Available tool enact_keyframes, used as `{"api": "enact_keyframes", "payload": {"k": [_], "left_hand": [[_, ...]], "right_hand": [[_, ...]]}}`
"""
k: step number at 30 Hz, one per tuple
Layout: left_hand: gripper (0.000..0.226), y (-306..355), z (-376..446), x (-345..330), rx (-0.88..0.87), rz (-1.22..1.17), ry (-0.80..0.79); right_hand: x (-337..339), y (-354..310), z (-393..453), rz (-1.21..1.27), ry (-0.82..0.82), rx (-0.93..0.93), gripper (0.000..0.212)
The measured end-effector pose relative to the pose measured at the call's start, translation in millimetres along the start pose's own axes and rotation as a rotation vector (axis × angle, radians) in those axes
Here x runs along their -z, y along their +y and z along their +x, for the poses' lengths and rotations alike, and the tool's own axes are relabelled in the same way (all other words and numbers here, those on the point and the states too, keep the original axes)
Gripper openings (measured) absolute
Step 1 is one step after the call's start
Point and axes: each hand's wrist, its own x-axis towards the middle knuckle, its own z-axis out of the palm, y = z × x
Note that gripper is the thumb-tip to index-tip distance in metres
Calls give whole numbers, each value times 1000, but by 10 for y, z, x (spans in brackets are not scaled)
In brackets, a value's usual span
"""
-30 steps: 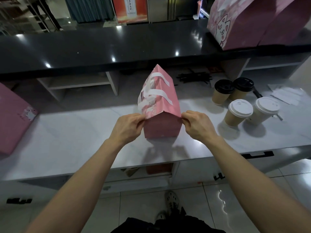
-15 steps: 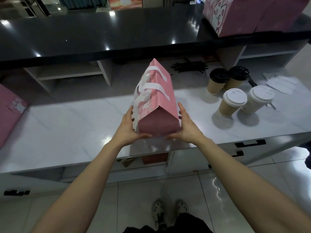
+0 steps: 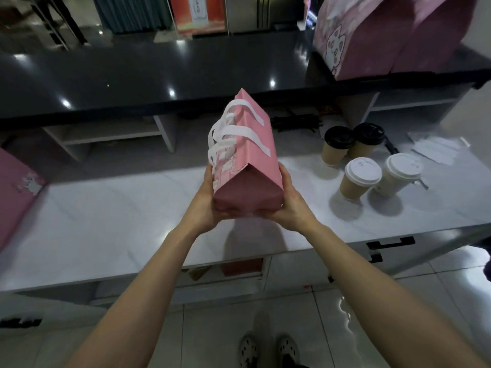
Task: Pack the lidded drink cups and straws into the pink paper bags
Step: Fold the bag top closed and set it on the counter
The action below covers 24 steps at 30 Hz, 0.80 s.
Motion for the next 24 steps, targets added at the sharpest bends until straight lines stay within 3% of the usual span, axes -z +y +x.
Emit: {"api": "enact_keyframes", "payload": {"k": [3,12,18,24], "left_hand": [[156,333,192,109,-72,104,33],[160,1328,1367,245,-259,147,141],[153,1653,2176,-46,-217,85,214],[161,1592,2619,-426,-76,61,261]], "right_hand": [[295,-207,131,-10,65,76,148],[1507,-743,1018,-39,187,285,145],[2098,-608,1807,-82,175,310,148],[2339,-209,2249,-73,61,177,153]]}}
